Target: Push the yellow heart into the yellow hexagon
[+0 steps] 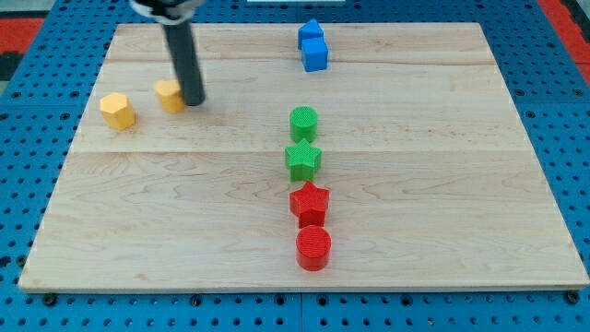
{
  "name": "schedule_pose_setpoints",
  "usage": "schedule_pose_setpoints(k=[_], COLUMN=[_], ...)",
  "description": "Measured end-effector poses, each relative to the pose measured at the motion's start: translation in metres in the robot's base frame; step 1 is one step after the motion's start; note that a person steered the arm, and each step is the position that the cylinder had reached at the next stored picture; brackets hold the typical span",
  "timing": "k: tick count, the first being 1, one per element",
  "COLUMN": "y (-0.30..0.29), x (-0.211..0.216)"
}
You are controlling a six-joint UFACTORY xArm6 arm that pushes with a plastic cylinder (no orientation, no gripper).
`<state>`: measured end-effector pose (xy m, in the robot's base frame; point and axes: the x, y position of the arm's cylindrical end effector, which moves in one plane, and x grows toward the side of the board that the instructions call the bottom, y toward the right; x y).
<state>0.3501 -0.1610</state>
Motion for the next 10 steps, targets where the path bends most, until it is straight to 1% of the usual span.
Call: schedule_pose_setpoints(k=[1, 2, 3, 5, 6, 7, 8, 9, 10], y=[-0.011, -0.038, -0.022, -0.048, -0.051, -0.015, 0.104, 0.206, 0.236], x=[-0.018, -0.019, -0.037, -0.034, -0.012, -0.004, -0.009, -0.027, -0.087])
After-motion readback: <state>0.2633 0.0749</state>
